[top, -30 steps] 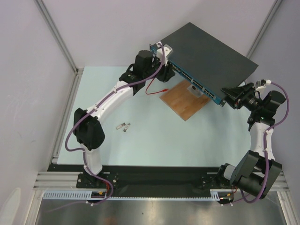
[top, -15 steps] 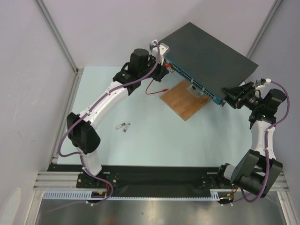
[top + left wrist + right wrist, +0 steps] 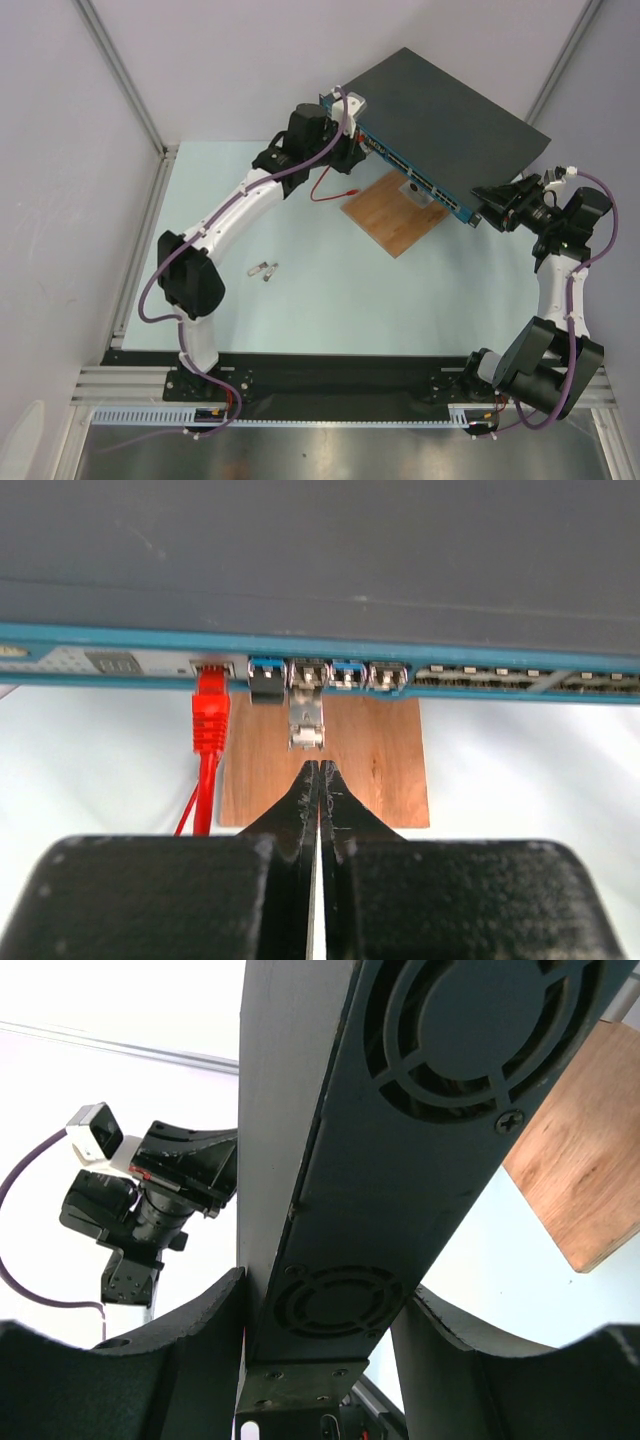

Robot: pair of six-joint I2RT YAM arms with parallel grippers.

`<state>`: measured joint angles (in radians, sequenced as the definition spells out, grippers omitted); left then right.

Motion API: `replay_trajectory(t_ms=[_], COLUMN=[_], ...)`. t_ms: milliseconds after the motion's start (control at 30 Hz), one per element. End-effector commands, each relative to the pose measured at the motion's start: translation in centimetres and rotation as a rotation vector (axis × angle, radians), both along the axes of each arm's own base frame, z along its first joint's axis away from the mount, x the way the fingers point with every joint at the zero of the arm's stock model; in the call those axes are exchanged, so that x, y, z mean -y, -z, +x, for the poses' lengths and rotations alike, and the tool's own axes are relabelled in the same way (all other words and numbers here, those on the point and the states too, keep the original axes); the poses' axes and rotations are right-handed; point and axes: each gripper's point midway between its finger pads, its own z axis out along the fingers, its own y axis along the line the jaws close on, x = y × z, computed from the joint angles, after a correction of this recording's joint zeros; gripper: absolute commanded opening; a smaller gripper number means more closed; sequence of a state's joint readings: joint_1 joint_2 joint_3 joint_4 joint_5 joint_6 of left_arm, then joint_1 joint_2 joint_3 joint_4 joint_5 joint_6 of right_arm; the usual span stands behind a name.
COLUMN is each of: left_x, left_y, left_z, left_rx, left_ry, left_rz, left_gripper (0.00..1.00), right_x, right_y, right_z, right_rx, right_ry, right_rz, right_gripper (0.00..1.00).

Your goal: Insert the plug into the switch port

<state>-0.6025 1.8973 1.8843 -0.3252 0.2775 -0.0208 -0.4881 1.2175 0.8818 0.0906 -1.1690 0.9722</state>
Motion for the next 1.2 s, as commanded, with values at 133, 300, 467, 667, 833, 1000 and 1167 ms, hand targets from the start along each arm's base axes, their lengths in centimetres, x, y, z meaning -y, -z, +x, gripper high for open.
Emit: replay_trajectory(t_ms=[133,300,467,667,833,1000,1167], left_x=[0.9,1.4,1.8,2.3,2.8,3.4,4.3], left_y=[-2.9,-2.9,-3.2,-4.4,-5.7,-6.4,-7.0], left_z=[1.3,2.1,2.9,3.7,4.2,4.6,4.9], left_rx=[0.042,0.057,0.081,0.132,0.161,0.158,0.180], left_ry=[-0.008,-0.011,-0.020,-0.023,-0.020,-0.015,-0.008], left_rz=[-0.077,-0.086,-0.111,-0.145,-0.175,-0.208,-0.225], left_gripper=[0.00,0.00,0.00,0.00,0.00,0.00,0.00], right_x=[-0.2,-0.2,-0.2,-0.2,-0.1,0.3,0.3], right_y=[-1.0,-0.9,-0.8,-0.8,-0.5,-0.1,0.1], right_z=[1.5,1.5,1.5,1.6,1.7,2.1,2.3], right_rx=[0.163,0.157,0.154,0.152,0.147,0.139,0.135], right_ry=[-0.012,-0.014,-0.015,-0.021,-0.021,-0.015,-0.018], right_rz=[-0.158,-0.156,-0.154,-0.156,-0.160,-0.168,-0.171], right_gripper=[0.00,0.00,0.00,0.00,0.00,0.00,0.00])
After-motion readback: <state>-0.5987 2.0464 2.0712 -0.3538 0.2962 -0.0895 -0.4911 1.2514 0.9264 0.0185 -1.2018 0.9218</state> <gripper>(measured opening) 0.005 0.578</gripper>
